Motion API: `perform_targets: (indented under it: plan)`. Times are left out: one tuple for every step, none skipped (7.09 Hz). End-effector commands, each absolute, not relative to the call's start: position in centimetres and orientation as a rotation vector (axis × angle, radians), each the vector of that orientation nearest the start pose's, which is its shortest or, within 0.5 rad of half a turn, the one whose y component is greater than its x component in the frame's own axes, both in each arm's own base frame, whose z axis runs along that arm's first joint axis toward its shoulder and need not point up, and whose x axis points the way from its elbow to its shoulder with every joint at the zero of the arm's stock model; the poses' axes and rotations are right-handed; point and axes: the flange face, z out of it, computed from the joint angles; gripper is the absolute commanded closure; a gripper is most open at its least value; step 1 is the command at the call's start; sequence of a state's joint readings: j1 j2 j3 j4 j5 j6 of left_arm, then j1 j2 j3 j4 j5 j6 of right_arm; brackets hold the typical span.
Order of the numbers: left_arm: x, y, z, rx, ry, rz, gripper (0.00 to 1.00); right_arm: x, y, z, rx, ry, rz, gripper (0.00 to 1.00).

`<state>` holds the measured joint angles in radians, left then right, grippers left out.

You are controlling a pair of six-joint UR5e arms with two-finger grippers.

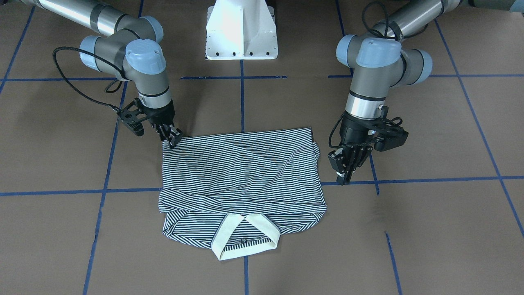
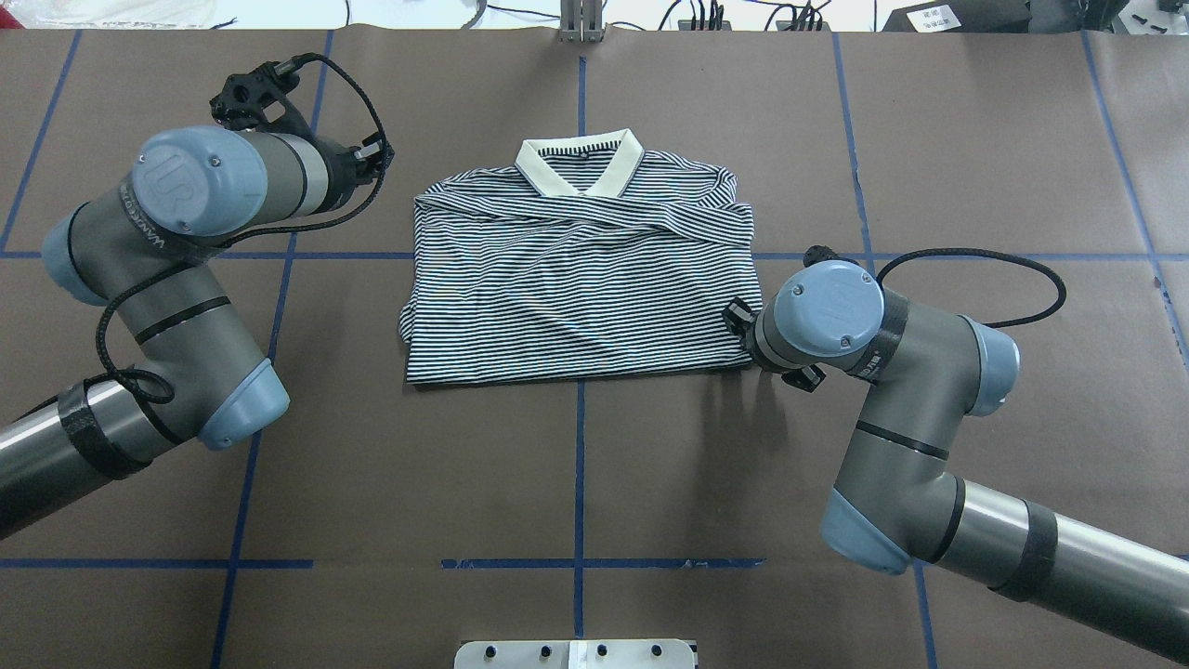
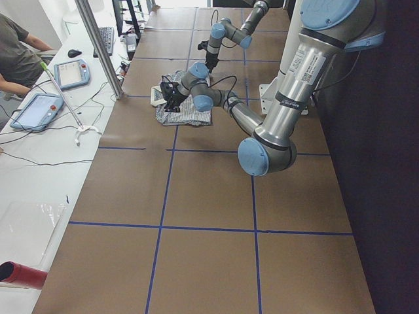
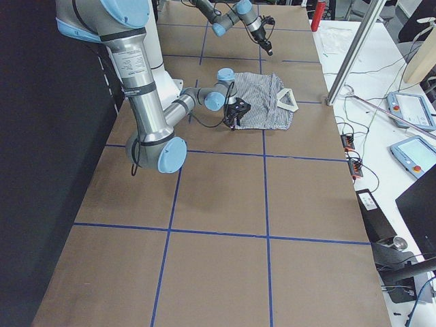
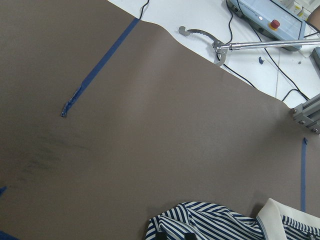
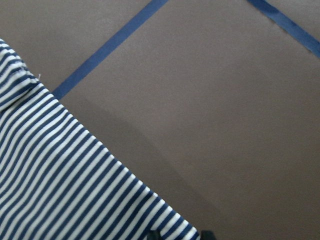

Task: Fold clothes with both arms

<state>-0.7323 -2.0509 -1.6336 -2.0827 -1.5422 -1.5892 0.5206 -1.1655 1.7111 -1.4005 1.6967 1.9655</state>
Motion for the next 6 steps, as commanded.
perform_targets:
  plan:
    - [40.6, -54.8, 29.9, 0.403, 1.0, -0.694, 0.75, -49.6, -42.4, 35.4, -0.073, -0.753, 0.826, 1.0]
    - [40.6, -54.7, 29.9, 0.404, 1.002, -0.694, 0.75, -48.9, -42.2, 34.4, -0.073, -0.775, 0.824, 1.0]
    - [40.6, -54.7, 29.6, 0.402, 1.004, -0.695, 0.75, -47.1, -40.7, 33.8, -0.082, -0.801, 0.82, 1.0]
    - [41.1, -53.3, 28.7, 0.394, 1.027, -0.673, 0.75, -44.8, -34.5, 32.7, -0.112, -0.828, 0.742, 1.0]
    - [42.0, -50.7, 27.6, 0.373, 1.066, -0.639, 0.75, -42.7, -28.4, 32.4, -0.157, -0.794, 0.66, 1.0]
    - [43.2, -48.2, 26.0, 0.322, 1.122, -0.641, 0.75, -41.6, -23.4, 31.1, -0.222, -0.729, 0.574, 1.0]
